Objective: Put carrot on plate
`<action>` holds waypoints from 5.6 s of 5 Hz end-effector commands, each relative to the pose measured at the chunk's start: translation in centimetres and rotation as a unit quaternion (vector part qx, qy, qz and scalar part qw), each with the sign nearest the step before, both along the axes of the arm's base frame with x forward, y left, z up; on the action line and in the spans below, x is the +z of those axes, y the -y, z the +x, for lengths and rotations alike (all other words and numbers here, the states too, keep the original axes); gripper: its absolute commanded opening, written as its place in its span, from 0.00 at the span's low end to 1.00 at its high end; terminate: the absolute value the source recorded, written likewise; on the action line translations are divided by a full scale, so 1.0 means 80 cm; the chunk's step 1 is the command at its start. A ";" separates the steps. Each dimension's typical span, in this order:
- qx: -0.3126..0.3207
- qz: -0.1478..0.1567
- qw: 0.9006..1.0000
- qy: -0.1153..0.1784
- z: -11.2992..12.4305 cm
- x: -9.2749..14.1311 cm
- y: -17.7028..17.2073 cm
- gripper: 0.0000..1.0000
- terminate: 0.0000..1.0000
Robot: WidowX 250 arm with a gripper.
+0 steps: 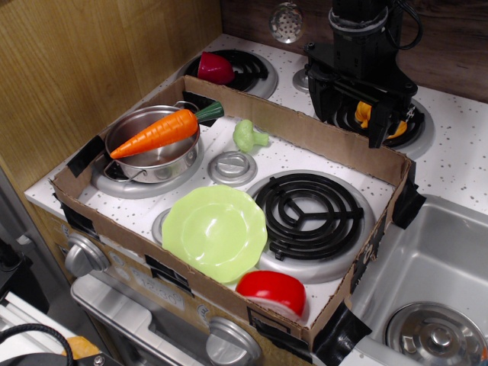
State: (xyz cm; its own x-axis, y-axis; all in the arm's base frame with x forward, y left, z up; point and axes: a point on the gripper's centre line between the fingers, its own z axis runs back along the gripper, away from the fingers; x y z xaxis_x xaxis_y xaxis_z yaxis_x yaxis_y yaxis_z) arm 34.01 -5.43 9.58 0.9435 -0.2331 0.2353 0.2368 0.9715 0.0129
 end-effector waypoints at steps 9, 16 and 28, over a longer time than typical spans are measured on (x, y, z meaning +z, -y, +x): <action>-0.021 0.090 0.995 0.037 -0.048 0.010 -0.222 1.00 0.00; -0.021 0.100 0.995 0.015 -0.034 -0.014 -0.242 0.00 0.00; -0.072 0.037 0.994 0.070 -0.129 -0.056 -0.099 1.00 0.00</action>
